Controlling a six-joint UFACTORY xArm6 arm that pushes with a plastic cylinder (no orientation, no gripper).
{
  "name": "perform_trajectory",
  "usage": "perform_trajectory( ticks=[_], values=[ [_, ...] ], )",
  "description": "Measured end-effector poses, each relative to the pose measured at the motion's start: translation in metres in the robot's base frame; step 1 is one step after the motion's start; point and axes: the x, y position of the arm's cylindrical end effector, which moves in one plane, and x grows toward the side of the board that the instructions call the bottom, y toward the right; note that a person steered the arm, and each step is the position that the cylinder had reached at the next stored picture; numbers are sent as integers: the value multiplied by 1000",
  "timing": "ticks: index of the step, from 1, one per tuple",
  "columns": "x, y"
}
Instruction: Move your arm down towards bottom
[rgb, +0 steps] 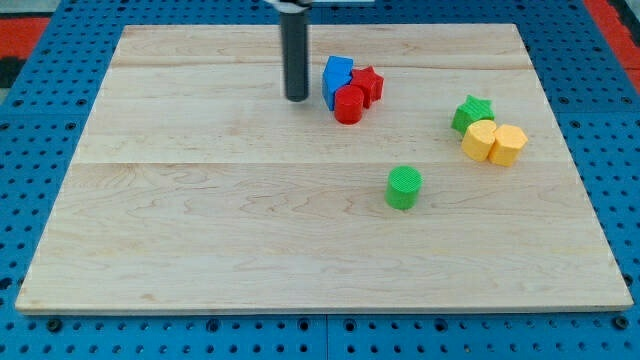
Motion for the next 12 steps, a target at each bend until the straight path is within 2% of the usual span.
perform_trajectory(
  ticks=[1, 2, 10, 12],
  values=[
    [44, 2],
    [64, 1],
    [64, -15],
    [90, -46]
  ],
)
